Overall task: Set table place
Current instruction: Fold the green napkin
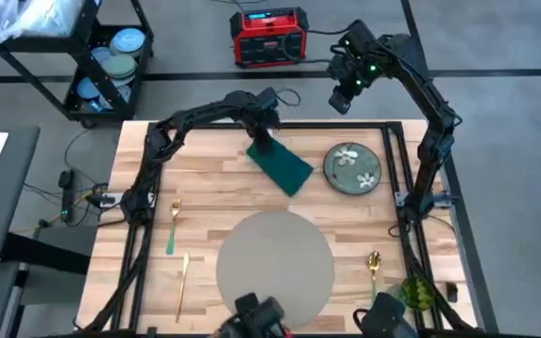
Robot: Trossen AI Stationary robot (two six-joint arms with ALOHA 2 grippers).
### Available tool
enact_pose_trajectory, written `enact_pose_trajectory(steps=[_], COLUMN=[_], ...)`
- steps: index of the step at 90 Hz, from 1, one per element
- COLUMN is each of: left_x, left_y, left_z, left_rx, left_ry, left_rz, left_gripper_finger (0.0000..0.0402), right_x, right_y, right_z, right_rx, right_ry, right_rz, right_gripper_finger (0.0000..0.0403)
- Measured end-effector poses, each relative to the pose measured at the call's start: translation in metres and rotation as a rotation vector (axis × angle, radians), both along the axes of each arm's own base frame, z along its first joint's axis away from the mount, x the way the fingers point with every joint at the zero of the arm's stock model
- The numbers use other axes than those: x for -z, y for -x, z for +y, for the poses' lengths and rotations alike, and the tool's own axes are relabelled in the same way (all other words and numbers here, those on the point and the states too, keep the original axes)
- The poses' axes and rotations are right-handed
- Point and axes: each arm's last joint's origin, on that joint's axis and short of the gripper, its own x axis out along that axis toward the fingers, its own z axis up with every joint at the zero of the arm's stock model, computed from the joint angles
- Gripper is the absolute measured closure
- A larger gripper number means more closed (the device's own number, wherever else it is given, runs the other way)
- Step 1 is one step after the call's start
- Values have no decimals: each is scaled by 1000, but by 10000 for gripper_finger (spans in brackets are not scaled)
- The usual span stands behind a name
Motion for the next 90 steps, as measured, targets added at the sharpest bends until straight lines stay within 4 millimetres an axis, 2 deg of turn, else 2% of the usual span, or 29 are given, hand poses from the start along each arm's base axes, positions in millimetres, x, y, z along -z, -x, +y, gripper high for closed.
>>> enact_pose_trajectory(steps=[11, 25, 51, 67, 90], left_x=[0, 0, 2, 3, 3], left_y=[8, 9, 3, 7, 11], left_z=[13, 19, 13, 14, 19], left_rx=[-82, -93, -54, -86, -174], left_ry=[14, -10, -6, -86, -97], left_rz=[-16, -46, -45, 42, 61], left_gripper_finger=[401, 401, 401, 401, 359], right_x=[0, 0, 0, 0, 0], right_y=[0, 0, 0, -2, -7], right_z=[0, 0, 0, 2, 8], right_rx=[0, 1, -9, -31, -66], right_ry=[0, 0, -8, -28, -23], right_rz=[0, 0, -9, -30, -29], right_gripper_finger=[340, 340, 340, 340, 340])
